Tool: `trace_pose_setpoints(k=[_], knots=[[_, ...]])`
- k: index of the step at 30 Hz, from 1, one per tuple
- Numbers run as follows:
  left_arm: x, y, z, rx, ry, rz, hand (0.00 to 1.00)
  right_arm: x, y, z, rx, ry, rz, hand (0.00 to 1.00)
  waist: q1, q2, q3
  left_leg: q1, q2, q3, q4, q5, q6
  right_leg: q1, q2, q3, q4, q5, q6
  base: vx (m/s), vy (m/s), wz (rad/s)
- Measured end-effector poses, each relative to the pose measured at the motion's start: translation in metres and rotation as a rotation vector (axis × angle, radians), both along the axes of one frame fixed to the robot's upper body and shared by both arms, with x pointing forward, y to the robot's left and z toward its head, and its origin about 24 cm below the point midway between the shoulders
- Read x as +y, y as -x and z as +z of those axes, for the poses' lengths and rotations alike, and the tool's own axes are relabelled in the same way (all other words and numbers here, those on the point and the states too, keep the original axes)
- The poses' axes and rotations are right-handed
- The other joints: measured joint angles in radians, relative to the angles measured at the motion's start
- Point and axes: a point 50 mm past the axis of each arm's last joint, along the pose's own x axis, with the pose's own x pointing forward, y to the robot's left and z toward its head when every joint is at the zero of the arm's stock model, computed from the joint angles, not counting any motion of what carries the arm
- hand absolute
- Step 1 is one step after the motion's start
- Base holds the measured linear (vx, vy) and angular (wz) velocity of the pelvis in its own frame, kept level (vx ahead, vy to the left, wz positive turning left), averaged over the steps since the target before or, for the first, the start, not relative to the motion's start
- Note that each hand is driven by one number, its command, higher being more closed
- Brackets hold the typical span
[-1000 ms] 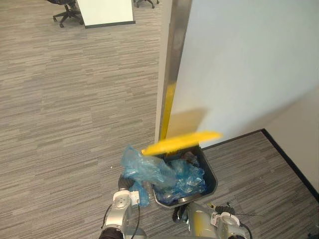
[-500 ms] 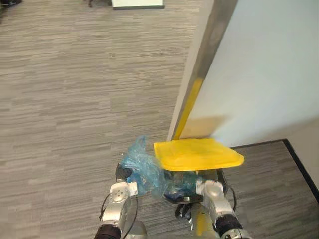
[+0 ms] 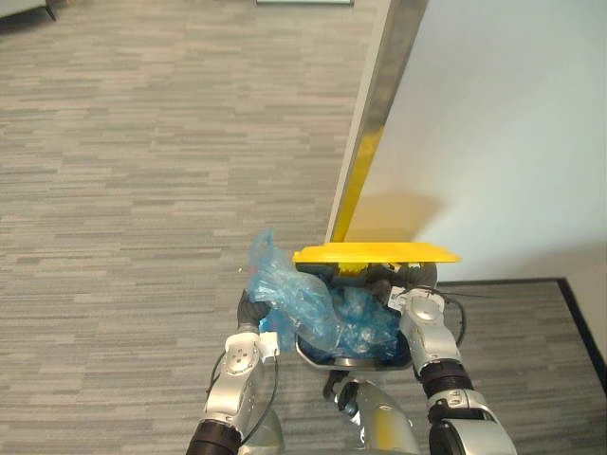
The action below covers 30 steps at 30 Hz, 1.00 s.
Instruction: Gather rubbish on tea table into small bin, then transfer packed bag to large trash can.
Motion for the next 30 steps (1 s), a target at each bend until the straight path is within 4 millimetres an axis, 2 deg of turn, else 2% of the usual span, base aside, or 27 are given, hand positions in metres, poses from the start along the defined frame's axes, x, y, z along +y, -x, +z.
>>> trace_pose_setpoints(k=[1,3,4,8,11,13,14,15,16,17,19,21,24,26,30], knots=[[-0.001,0.000,0.004,-0.022,0.009,-0.011,1.00,0.002,-0.007,0.007,-0.018,-0.008,0.006,0.00,0.003,-0.006,0.004,-0.001,0.000,-0.006,-0.001,0.002,-0.004,0.012,0.023,0.020,-0.041,0.023,-0.019,-0.14,-0.052,-0.12],[-0.011,0.001,0.008,-0.040,0.029,-0.060,1.00,0.005,-0.018,0.016,-0.038,-0.039,0.008,0.00,0.003,-0.010,0.006,-0.002,0.003,-0.007,-0.002,0.005,-0.010,0.025,0.041,0.026,-0.090,0.057,-0.033,-0.16,-0.054,-0.16],[-0.012,0.001,0.008,-0.042,0.031,-0.064,1.00,0.006,-0.018,0.017,-0.040,-0.039,0.008,0.00,0.003,-0.011,0.007,-0.002,0.004,-0.007,-0.002,0.005,-0.010,0.025,0.042,0.027,-0.092,0.059,-0.034,-0.11,-0.043,-0.18],[-0.043,0.003,0.028,-0.126,0.061,-0.204,1.00,0.009,-0.033,0.034,-0.079,-0.057,0.013,0.00,0.004,-0.036,0.024,-0.015,0.021,-0.006,-0.002,0.008,-0.014,0.025,0.075,0.032,-0.131,0.062,-0.034,-0.08,-0.057,-0.14],[-0.055,0.002,0.040,-0.176,0.094,-0.259,1.00,0.010,-0.039,0.043,-0.098,-0.066,0.010,0.00,0.003,-0.048,0.033,-0.023,0.031,-0.007,-0.002,0.008,-0.014,0.024,0.089,0.029,-0.149,0.062,-0.034,-0.05,-0.049,-0.09],[-0.060,0.001,0.048,-0.205,0.104,-0.283,1.00,0.010,-0.043,0.049,-0.117,-0.090,0.007,0.00,0.002,-0.050,0.037,-0.034,0.040,-0.010,-0.002,0.009,-0.012,0.023,0.096,0.017,-0.167,0.059,-0.029,-0.05,-0.062,-0.05],[-0.063,0.000,0.052,-0.226,0.111,-0.293,1.00,0.011,-0.046,0.055,-0.134,-0.099,0.007,0.00,0.012,-0.042,0.044,-0.036,0.066,-0.008,-0.013,0.011,-0.013,0.004,0.103,0.013,-0.129,0.050,-0.037,-0.05,-0.092,0.18],[-0.066,-0.001,0.055,-0.246,0.114,-0.304,1.00,0.011,-0.049,0.062,-0.155,-0.096,0.006,0.00,-0.001,-0.059,0.059,-0.039,0.052,-0.013,-0.001,0.020,-0.044,-0.048,0.085,0.119,0.034,0.053,-0.142,0.02,-0.096,0.36],[-0.068,-0.001,0.056,-0.246,0.119,-0.310,1.00,0.008,-0.051,0.065,-0.161,-0.087,0.003,0.00,-0.006,-0.061,0.062,-0.046,0.053,-0.022,0.013,0.028,-0.061,-0.043,0.089,0.118,0.021,0.025,-0.122,0.03,-0.060,0.36],[-0.069,-0.001,0.057,-0.253,0.121,-0.311,1.00,0.009,-0.054,0.072,-0.180,-0.089,0.002,0.00,0.002,-0.061,0.062,-0.074,0.050,-0.021,0.039,0.028,-0.062,-0.043,0.092,0.104,-0.011,0.041,-0.110,0.04,-0.041,0.06],[-0.074,-0.001,0.058,-0.255,0.112,-0.329,1.00,0.012,-0.059,0.085,-0.211,-0.093,0.010,0.00,0.001,-0.062,0.063,-0.110,0.037,-0.007,0.083,0.017,-0.044,-0.044,0.093,0.067,-0.058,0.072,-0.107,-0.03,-0.019,-0.11],[-0.084,-0.002,0.049,-0.226,0.067,-0.365,1.00,0.010,-0.061,0.088,-0.211,-0.084,0.008,0.00,-0.004,-0.062,0.065,-0.131,0.040,-0.005,0.092,0.013,-0.038,-0.044,0.099,0.064,-0.076,0.087,-0.106,-0.02,-0.005,-0.02],[-0.088,-0.007,0.044,-0.210,0.015,-0.379,1.00,0.005,-0.063,0.094,-0.219,-0.069,0.000,0.00,-0.007,-0.060,0.067,-0.167,0.038,-0.004,0.124,0.001,-0.042,-0.058,0.098,0.063,-0.087,0.105,-0.099,-0.04,0.029,-0.03],[-0.089,-0.016,0.040,-0.192,-0.045,-0.389,1.00,0.007,-0.069,0.111,-0.261,-0.065,0.000,0.00,-0.014,-0.059,0.084,-0.212,0.031,-0.001,0.151,-0.005,-0.053,-0.078,0.091,0.065,-0.104,0.127,-0.083,-0.11,0.071,-0.06],[-0.083,-0.033,0.037,-0.162,-0.109,-0.332,1.00,0.014,-0.075,0.140,-0.344,-0.060,0.013,0.00,-0.025,-0.058,0.135,-0.253,0.022,0.000,0.193,-0.007,-0.057,-0.083,0.086,0.067,-0.145,0.171,-0.079,-0.09,0.056,-0.01]])
